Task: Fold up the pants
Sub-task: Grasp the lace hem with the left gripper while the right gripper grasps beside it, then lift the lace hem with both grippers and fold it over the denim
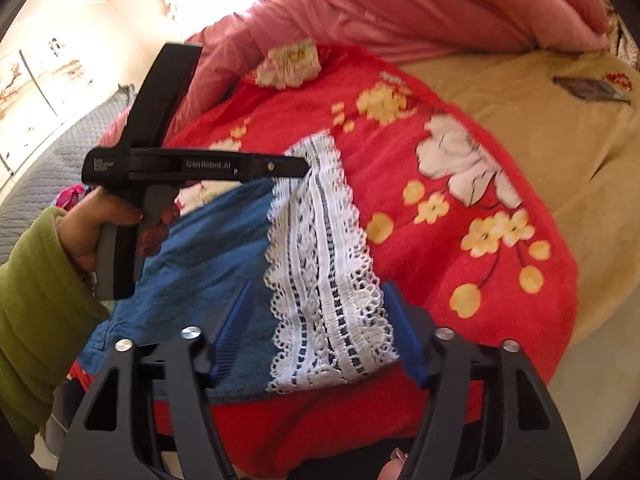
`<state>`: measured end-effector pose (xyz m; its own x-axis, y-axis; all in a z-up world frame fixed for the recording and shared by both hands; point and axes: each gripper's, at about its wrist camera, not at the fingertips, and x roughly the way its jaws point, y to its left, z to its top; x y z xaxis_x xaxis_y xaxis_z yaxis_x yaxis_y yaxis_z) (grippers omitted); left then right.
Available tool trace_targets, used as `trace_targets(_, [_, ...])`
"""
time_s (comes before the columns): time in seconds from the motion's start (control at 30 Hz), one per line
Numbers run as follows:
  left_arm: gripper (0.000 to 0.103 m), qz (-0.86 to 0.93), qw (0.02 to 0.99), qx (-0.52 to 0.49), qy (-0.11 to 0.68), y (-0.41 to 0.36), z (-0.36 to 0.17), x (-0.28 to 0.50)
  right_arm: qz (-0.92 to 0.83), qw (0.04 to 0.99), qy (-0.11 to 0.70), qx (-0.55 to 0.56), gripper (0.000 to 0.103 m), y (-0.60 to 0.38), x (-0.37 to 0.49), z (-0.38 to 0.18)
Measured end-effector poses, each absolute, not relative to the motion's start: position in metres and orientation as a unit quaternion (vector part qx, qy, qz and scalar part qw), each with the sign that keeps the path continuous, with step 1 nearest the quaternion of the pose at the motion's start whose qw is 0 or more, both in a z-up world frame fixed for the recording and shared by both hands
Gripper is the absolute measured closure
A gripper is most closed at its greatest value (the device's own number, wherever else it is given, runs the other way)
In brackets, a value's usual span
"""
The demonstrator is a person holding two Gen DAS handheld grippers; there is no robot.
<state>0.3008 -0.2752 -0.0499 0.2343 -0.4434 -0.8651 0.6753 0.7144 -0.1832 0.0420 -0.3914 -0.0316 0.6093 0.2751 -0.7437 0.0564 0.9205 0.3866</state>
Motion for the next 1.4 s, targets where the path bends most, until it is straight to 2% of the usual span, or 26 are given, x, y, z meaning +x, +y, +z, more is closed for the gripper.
trace_targets(0.17, [0.045, -0.385, 0.767, 0.114, 0.500, -0.277, -0.059, 0.308, 0.060, 0.875, 0.440, 0.195, 0.059, -0.394, 0.038, -0.033])
trace_targets(0.4, [0.046, -0.413, 0.753, 0.087, 0.506, -0.271, -0.063, 0.313, 0.067, 0.861, 0.460, 0.206, 0.057, -0.397, 0.045, -0.044])
trace_targets(0.47, [0.053, -0.428, 0.745, 0.066, 0.508, -0.269, -0.063, 0.312, 0.075, 0.856, 0.462, 0.219, 0.057, -0.400, 0.047, -0.046])
trace_targets(0.57, [0.055, -0.434, 0.741, 0.057, 0.510, -0.268, -0.064, 0.310, 0.081, 0.855, 0.458, 0.227, 0.060, -0.402, 0.046, -0.046])
trace_targets(0.6, [0.058, -0.432, 0.741, 0.053, 0.512, -0.267, -0.065, 0.310, 0.082, 0.858, 0.455, 0.224, 0.064, -0.401, 0.046, -0.044])
trace_targets(0.63, [0.067, -0.428, 0.742, 0.052, 0.513, -0.266, -0.065, 0.311, 0.082, 0.860, 0.452, 0.220, 0.067, -0.400, 0.044, -0.043])
trace_targets(0.73, [0.075, -0.414, 0.745, 0.042, 0.521, -0.262, -0.064, 0.311, 0.085, 0.867, 0.445, 0.210, 0.075, -0.395, 0.042, -0.039])
trace_targets(0.97, [0.090, -0.418, 0.759, 0.024, 0.498, -0.246, -0.051, 0.303, 0.096, 0.883, 0.415, 0.197, 0.080, -0.387, 0.041, -0.027])
trace_targets(1.2, [0.091, -0.443, 0.770, -0.008, 0.459, -0.220, -0.021, 0.290, 0.126, 0.900, 0.382, 0.166, 0.081, -0.358, 0.038, 0.002])
trace_targets(1.4, [0.092, -0.448, 0.784, -0.050, 0.426, -0.168, 0.007, 0.276, 0.160, 0.909, 0.362, 0.131, 0.081, -0.320, 0.038, 0.029])
